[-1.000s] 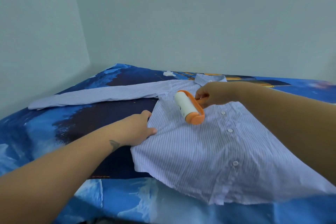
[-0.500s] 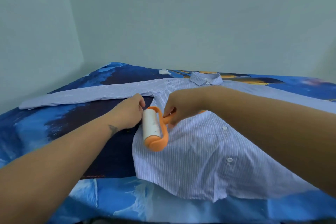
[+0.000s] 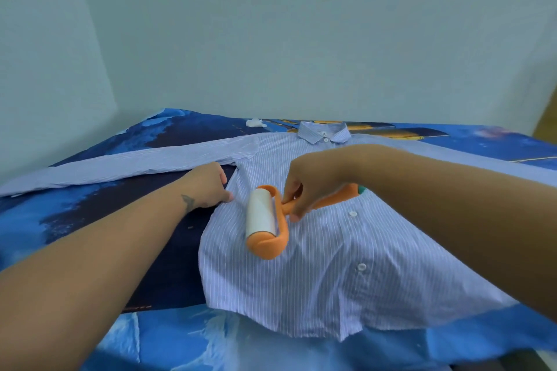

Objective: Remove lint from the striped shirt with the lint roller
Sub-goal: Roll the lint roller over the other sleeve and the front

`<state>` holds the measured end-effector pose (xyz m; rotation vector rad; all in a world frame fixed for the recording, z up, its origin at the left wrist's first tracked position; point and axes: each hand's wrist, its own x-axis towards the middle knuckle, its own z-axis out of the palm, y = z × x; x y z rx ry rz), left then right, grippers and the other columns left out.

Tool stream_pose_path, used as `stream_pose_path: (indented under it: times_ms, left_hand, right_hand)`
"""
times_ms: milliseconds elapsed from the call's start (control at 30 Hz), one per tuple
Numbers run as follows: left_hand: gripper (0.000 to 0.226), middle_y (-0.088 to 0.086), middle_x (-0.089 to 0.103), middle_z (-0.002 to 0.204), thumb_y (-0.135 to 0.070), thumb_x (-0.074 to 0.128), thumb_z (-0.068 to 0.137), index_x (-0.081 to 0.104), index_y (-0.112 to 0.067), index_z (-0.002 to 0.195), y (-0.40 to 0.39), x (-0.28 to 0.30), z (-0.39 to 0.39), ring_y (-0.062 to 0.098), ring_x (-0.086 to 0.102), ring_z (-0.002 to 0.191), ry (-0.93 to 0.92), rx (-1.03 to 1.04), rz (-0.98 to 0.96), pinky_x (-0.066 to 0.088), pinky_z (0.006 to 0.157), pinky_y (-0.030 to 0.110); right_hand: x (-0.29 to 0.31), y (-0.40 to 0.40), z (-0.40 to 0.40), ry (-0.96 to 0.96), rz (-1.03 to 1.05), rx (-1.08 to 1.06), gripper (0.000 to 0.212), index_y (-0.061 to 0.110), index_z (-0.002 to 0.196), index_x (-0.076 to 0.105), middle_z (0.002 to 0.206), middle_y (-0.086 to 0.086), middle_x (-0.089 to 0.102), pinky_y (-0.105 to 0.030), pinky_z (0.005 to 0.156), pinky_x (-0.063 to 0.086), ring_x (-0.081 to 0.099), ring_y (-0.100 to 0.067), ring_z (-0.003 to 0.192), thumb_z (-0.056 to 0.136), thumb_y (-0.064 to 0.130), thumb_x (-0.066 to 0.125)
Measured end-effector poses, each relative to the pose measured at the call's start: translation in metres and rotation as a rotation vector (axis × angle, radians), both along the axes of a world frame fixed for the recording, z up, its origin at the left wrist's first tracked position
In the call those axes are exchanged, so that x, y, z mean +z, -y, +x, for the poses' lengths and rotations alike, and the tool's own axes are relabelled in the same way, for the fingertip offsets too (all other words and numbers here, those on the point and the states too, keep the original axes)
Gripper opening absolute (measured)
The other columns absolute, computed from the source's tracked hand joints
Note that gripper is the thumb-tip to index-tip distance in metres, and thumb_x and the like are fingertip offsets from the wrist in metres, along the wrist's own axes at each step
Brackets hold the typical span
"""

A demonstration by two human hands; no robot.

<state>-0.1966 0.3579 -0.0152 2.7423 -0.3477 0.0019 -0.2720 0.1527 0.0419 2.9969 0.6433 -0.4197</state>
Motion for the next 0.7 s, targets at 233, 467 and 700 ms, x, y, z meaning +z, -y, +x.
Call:
stream_pose_path:
  times_ms: [233,467,700]
  left_hand:
    - [0.019,0.008,0.057,0.085,-0.024,0.063,0.088,0.057,-0.006,0.09,0.005,0.009,0.0,0.021,0.051,0.076,-0.043,-0.035,0.22,0.036,0.057,0.022]
    - [0.029,0.004,0.052,0.111,-0.01,0.053,0.086,0.052,-0.016,0.115,0.04,0.013,0.008,0.023,0.054,0.095,0.098,-0.15,0.272,0.047,0.083,0.033]
    - [0.025,0.004,0.051,0.125,-0.021,0.044,0.096,0.056,-0.02,0.119,0.09,-0.009,0.022,0.021,0.053,0.11,0.143,-0.307,0.095,0.042,0.093,0.032]
  right_hand:
    - [0.028,0.074,-0.013,-0.129,-0.316,-0.207,0.03,0.04,0.096,0.074,0.086,0.016,0.073,-0.017,0.062,0.037,0.063,-0.001,0.081,0.067,0.046,0.079]
    - [0.055,0.118,-0.009,-0.141,-0.331,-0.354,0.017,0.035,0.09,0.074,0.071,0.016,0.072,-0.026,0.074,0.044,0.067,-0.003,0.073,0.073,0.038,0.077]
    - [0.016,0.116,0.02,-0.001,-0.129,-0.324,0.015,0.028,0.086,0.071,0.076,0.008,0.072,-0.024,0.065,0.044,0.069,-0.003,0.061,0.083,0.042,0.066]
